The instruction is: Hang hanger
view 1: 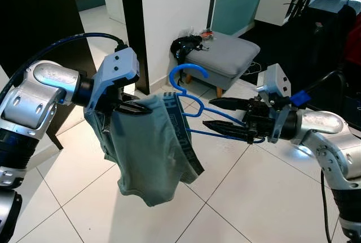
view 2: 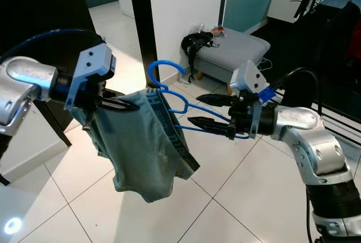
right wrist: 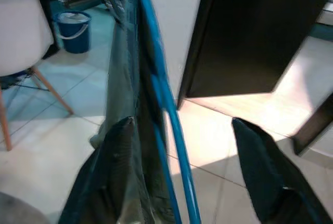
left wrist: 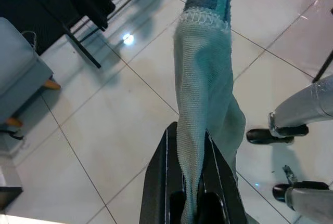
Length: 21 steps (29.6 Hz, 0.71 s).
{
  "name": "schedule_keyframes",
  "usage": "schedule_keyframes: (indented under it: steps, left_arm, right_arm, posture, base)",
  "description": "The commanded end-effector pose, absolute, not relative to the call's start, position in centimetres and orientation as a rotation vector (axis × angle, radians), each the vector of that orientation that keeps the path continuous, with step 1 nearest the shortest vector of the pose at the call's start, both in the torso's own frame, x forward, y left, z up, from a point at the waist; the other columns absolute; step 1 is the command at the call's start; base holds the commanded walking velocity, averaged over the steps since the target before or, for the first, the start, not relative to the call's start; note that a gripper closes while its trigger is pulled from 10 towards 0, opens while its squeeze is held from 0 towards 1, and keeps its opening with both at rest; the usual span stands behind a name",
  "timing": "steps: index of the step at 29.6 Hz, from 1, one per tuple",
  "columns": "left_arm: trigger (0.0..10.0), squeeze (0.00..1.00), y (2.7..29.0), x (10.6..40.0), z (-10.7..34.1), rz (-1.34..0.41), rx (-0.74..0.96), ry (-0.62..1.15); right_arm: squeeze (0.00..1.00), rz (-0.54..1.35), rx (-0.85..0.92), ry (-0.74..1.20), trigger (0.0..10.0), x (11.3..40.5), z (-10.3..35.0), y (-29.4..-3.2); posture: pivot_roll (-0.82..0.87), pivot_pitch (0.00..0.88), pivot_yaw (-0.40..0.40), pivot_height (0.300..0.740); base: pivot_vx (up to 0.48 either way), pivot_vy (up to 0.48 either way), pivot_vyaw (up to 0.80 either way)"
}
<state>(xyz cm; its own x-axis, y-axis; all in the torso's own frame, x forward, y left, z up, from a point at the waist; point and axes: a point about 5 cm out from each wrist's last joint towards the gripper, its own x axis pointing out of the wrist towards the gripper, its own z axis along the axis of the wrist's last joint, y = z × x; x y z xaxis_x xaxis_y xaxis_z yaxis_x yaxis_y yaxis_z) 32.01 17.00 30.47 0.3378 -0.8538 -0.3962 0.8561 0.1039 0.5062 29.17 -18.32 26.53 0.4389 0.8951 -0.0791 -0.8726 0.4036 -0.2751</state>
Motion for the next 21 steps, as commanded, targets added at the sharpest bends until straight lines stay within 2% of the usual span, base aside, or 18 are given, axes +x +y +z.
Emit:
schedule_keyframes:
  steps: [1, 4, 5, 6, 7, 9, 11, 16, 17, 18, 19, 21]
  left_arm:
    - [0.0, 0.00, 17.2, 32.0, 31.3, -1.255, 0.737, -0.053]
    - [0.0, 0.00, 17.4, 32.0, 31.4, -1.247, 0.740, -0.062]
    - [0.0, 0.00, 17.8, 32.1, 31.9, -1.220, 0.738, -0.087]
    - [0.0, 0.00, 17.8, 32.1, 31.9, -1.220, 0.738, -0.087]
    - [0.0, 0.00, 18.1, 32.2, 32.3, -1.198, 0.739, -0.112]
    - [0.0, 0.00, 18.1, 32.2, 32.3, -1.198, 0.739, -0.112]
    - [0.0, 0.00, 18.6, 32.2, 33.2, -1.164, 0.751, -0.167]
    - [0.0, 0.00, 18.4, 31.7, 35.0, -1.148, 0.773, -0.287]
    - [0.0, 0.00, 18.1, 31.5, 35.6, -1.165, 0.772, -0.337]
    - [0.0, 0.00, 18.1, 31.5, 35.6, -1.165, 0.772, -0.337]
    - [0.0, 0.00, 17.9, 31.3, 36.0, -1.177, 0.782, -0.361]
    - [0.0, 0.00, 17.6, 31.2, 36.4, -1.192, 0.799, -0.381]
  right_arm:
    - [1.00, 1.072, -0.281, -0.087, 10.0, 29.2, 26.6, -19.5]
    - [1.00, 1.047, -0.275, -0.093, 10.0, 29.1, 26.9, -20.2]
    - [1.00, 1.008, -0.252, -0.096, 10.0, 28.7, 27.0, -21.7]
    - [1.00, 1.008, -0.252, -0.096, 10.0, 28.7, 27.0, -21.7]
    - [1.00, 0.960, -0.222, -0.097, 10.0, 28.3, 26.8, -23.2]
    - [1.00, 0.960, -0.222, -0.097, 10.0, 28.3, 26.8, -23.2]
    - [1.00, 0.856, -0.138, -0.074, 10.0, 27.7, 25.5, -26.4]
    - [1.00, 0.778, 0.001, -0.015, 10.0, 26.7, 22.0, -28.2]
    - [0.38, 0.788, 0.031, 0.020, 10.0, 26.4, 20.7, -27.7]
    - [0.38, 0.788, 0.031, 0.020, 10.0, 26.4, 20.7, -27.7]
    - [0.00, 0.801, 0.049, 0.047, 10.0, 26.2, 19.8, -27.3]
    - [0.00, 0.816, 0.068, 0.064, 10.0, 26.1, 19.0, -26.7]
  posture:
    - [0.00, 0.046, 0.023, 0.740]
    - [0.00, 0.046, 0.022, 0.740]
    - [-0.01, 0.047, 0.021, 0.740]
    - [-0.01, 0.047, 0.021, 0.740]
    - [-0.01, 0.052, 0.022, 0.740]
    - [-0.01, 0.052, 0.022, 0.740]
    - [-0.01, 0.055, 0.020, 0.740]
    - [-0.01, 0.061, 0.018, 0.740]
    - [-0.01, 0.061, 0.019, 0.740]
    - [-0.01, 0.061, 0.019, 0.740]
    - [0.00, 0.060, 0.021, 0.740]
    - [0.00, 0.062, 0.023, 0.740]
  base:
    - [0.000, 0.000, 0.00]
    - [0.000, 0.000, 0.00]
    - [0.000, 0.000, 0.00]
    - [0.000, 0.000, 0.00]
    - [0.000, 0.000, 0.00]
    - [0.000, 0.000, 0.00]
    - [0.000, 0.000, 0.00]
    - [0.000, 0.000, 0.00]
    - [0.000, 0.000, 0.00]
    - [0.000, 0.000, 0.00]
    - [0.000, 0.000, 0.00]
    - [0.000, 0.000, 0.00]
